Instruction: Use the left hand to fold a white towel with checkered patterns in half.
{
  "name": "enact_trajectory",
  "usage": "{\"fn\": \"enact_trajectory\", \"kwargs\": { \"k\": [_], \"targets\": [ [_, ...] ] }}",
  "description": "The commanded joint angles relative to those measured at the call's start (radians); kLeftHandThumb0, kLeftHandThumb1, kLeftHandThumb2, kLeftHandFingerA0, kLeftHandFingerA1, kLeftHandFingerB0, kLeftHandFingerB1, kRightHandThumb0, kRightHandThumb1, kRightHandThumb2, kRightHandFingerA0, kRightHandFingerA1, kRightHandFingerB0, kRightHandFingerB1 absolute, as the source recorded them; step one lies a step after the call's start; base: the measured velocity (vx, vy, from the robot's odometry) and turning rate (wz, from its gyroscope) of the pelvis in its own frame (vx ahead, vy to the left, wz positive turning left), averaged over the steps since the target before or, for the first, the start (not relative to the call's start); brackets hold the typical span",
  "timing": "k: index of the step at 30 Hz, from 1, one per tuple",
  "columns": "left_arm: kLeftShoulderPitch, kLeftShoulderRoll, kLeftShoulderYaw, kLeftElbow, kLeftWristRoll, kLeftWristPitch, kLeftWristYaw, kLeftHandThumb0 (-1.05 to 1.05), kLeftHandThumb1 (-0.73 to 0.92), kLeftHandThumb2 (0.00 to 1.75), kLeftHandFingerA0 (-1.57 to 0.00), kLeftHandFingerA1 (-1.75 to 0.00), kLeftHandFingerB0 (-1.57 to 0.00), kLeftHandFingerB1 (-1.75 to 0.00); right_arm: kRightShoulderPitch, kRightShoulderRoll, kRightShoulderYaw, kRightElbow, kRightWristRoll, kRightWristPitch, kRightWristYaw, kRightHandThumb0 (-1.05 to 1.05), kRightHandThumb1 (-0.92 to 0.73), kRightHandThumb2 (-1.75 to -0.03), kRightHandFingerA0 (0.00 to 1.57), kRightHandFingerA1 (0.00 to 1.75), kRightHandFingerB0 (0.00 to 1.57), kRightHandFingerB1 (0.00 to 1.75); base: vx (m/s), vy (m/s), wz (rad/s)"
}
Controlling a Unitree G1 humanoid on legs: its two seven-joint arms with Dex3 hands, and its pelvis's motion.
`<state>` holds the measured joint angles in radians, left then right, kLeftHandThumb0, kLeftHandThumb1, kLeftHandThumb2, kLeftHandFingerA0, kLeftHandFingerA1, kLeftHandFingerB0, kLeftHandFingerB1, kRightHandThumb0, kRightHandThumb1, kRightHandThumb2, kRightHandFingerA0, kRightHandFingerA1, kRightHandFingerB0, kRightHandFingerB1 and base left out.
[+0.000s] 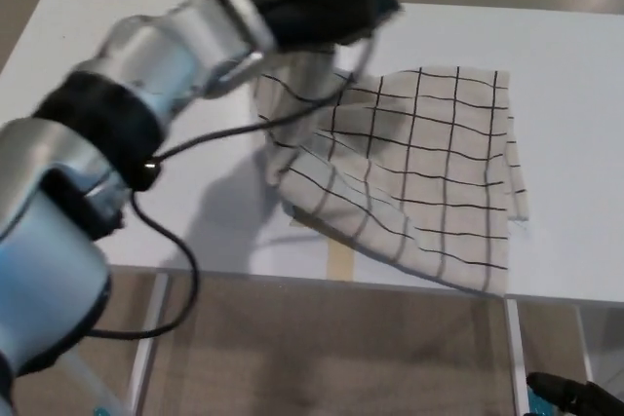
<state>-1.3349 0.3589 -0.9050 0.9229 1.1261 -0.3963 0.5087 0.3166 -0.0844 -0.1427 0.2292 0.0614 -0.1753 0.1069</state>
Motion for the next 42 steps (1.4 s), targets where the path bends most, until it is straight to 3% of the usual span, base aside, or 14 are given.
{"fn": "enact_trajectory", "kwargs": {
  "k": [1, 6, 7, 10, 11, 24, 26, 28, 29, 30, 31, 32, 33, 42],
  "targets": [
    [-0.029, -0.066, -0.034, -0.038, 0.03, -0.076, -0.039, -0.33, 0.48, 0.55, -0.86, -1.75, -1.07, -0.57, 0.011, -0.014, -0.005, -0.007, 0.021, 0.013, 0.025, -0.37, -0.53, -0.57, 0.5, 0.56, 0.72, 0.54, 0.0, 0.0, 0.0],
    [-0.022, -0.131, -0.076, -0.048, 0.069, -0.062, -0.012, -0.28, 0.48, 0.55, -0.9, -1.74, -1.08, -0.59, 0.005, -0.025, -0.006, -0.015, 0.033, 0.031, 0.046, -0.38, -0.52, -0.57, 0.5, 0.56, 0.73, 0.53, 0.0, 0.0, 0.0],
    [-0.016, -0.153, -0.086, -0.055, 0.072, -0.062, -0.021, -0.28, 0.41, 0.82, -1.23, -1.38, -1.01, -0.85, 0.01, -0.028, -0.006, -0.027, 0.039, 0.043, 0.051, -0.38, -0.52, -0.57, 0.5, 0.55, 0.74, 0.54, 0.0, 0.0, 0.0],
    [-0.002, -0.197, -0.108, -0.065, 0.079, -0.061, -0.034, -0.31, 0.49, 0.56, -0.89, -1.75, -1.06, -0.9, 0.009, -0.028, -0.007, -0.028, 0.045, 0.044, 0.057, -0.37, -0.52, -0.57, 0.49, 0.55, 0.75, 0.54, 0.0, 0.0, 0.0],
    [0.008, -0.219, -0.12, -0.061, 0.085, -0.059, -0.018, -0.3, 0.49, 0.56, -0.9, -1.75, -0.95, -1.22, 0.01, -0.028, -0.007, -0.029, 0.046, 0.044, 0.058, -0.38, -0.52, -0.57, 0.49, 0.56, 0.76, 0.54, 0.0, 0.0, 0.0],
    [0.149, -0.32, -0.193, -0.09, 0.081, -0.093, -0.062, -0.41, 0.36, 0.71, -1.24, -1.51, -0.97, -1.34, 0.01, -0.039, 0.009, -0.07, 0.014, 0.09, 0.04, -0.38, -0.52, -0.57, 0.5, 0.58, 0.77, 0.53, 0.0, 0.0, 0.0],
    [0.16, -0.32, -0.191, -0.092, 0.072, -0.098, -0.081, -0.34, 0.52, 0.55, -0.91, -1.75, -0.83, -1.54, 0.01, -0.042, 0.01, -0.073, 0.013, 0.094, 0.041, -0.38, -0.52, -0.57, 0.51, 0.58, 0.77, 0.53, 0.0, 0.0, 0.0],
    [0.188, -0.32, -0.178, -0.101, 0.041, -0.104, -0.152, -0.33, 0.52, 0.58, -0.88, -1.75, -0.88, -1.45, 0.009, -0.048, 0.012, -0.074, 0.013, 0.103, 0.044, -0.38, -0.52, -0.57, 0.51, 0.58, 0.77, 0.53, 0.0, 0.0, 0.0],
    [0.208, -0.326, -0.141, -0.108, -0.037, -0.095, -0.332, -0.38, 0.48, 0.56, -0.82, -1.46, -0.87, -0.79, 0.002, -0.051, 0.016, -0.068, 0.009, 0.112, 0.044, -0.37, -0.52, -0.57, 0.5, 0.58, 0.77, 0.53, 0.0, 0.0, 0.0],
    [0.208, -0.326, -0.141, -0.108, -0.037, -0.095, -0.332, -0.38, 0.48, 0.56, -0.82, -1.46, -0.87, -0.79, 0.002, -0.051, 0.016, -0.068, 0.009, 0.112, 0.044, -0.37, -0.52, -0.57, 0.5, 0.58, 0.77, 0.53, 0.0, 0.0, 0.0],
    [0.22, -0.331, -0.114, -0.125, -0.087, -0.071, -0.487, -0.42, 0.49, 0.55, -0.56, -0.82, -0.6, -0.49, -0.003, -0.054, 0.019, -0.063, 0.005, 0.116, 0.043, -0.37, -0.52, -0.57, 0.5, 0.58, 0.77, 0.53, 0.0, 0.0, 0.0],
    [0.222, -0.334, -0.107, -0.133, -0.1, -0.056, -0.545, -0.42, 0.49, 0.55, -0.56, -0.82, -0.6, -0.49, -0.004, -0.055, 0.02, -0.061, 0.004, 0.116, 0.043, -0.37, -0.52, -0.57, 0.5, 0.58, 0.77, 0.53, 0.0, 0.0, 0.0],
    [0.249, -0.358, -0.084, -0.168, -0.133, 0.063, -0.721, -0.73, 0.47, 0.56, 0.0, 0.0, 0.0, 0.0, -0.004, -0.06, 0.023, -0.061, -0.003, 0.117, 0.043, -0.36, -0.52, -0.57, 0.5, 0.58, 0.76, 0.53, 0.0, 0.0, 0.0],
    [0.256, -0.336, 0.012, -0.272, -0.233, 0.228, -1.056, -1.04, 0.53, 0.61, 0.0, 0.0, 0.0, 0.0, -0.01, -0.069, 0.033, -0.054, -0.018, 0.116, 0.044, -0.37, -0.51, -0.56, 0.51, 0.58, 0.74, 0.53, 0.0, 0.0, 0.0]
  ]
}}
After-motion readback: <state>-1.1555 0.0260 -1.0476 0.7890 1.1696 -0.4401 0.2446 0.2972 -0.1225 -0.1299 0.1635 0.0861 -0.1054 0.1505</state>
